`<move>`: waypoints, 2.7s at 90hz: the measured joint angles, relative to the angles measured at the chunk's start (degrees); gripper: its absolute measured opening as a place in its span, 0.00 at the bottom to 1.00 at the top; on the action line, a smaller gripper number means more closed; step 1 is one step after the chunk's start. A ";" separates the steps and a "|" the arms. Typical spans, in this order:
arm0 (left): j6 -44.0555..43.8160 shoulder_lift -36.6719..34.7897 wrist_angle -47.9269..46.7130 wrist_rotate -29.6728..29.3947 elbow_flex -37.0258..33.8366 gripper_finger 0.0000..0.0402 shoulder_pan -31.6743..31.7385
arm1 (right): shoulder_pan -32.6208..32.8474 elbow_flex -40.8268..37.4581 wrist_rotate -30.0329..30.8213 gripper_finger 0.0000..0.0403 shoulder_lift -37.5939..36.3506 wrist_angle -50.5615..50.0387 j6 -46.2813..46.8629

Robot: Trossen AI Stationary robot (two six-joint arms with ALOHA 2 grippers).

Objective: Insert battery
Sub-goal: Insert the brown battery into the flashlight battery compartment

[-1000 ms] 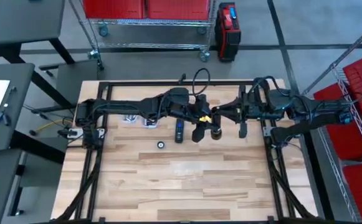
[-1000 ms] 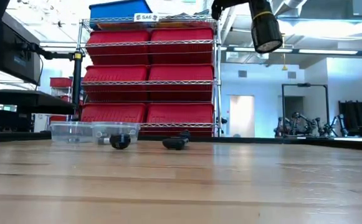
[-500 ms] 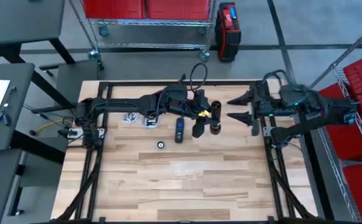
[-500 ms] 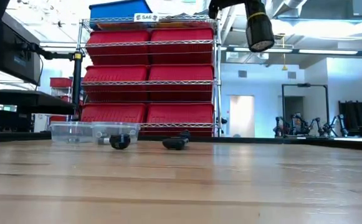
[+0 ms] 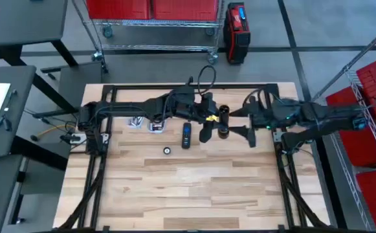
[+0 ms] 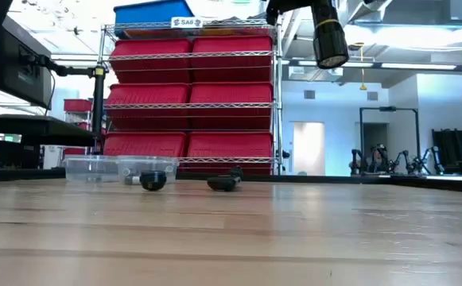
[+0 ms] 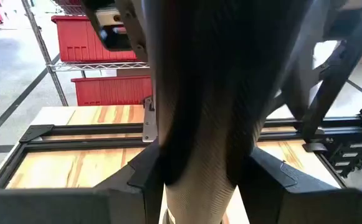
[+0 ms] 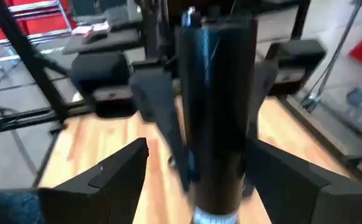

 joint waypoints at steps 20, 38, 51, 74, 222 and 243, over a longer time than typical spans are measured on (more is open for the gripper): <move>-0.03 0.15 -0.47 -0.09 -0.02 0.34 -0.07 | -2.45 0.09 -0.23 0.65 2.47 5.39 -0.54; -0.47 0.17 -0.36 -0.08 -0.07 0.34 -0.07 | -2.75 0.04 -1.33 0.47 2.75 5.03 -0.54; -2.49 0.17 -0.98 -0.03 -0.09 0.34 -0.07 | -2.77 0.04 -1.45 0.35 2.72 4.68 -2.76; -4.22 -1.27 -14.55 -0.30 -0.09 0.59 1.13 | -4.10 -0.29 0.42 0.35 -0.08 0.11 -4.64; -14.72 -9.49 -40.44 -7.25 -0.11 0.60 2.21 | -6.02 -45.51 15.38 0.44 2.40 49.42 -5.06; -14.71 -9.49 -40.41 -7.23 -0.11 0.60 2.21 | -6.02 -45.69 15.02 0.71 -0.30 48.26 -5.06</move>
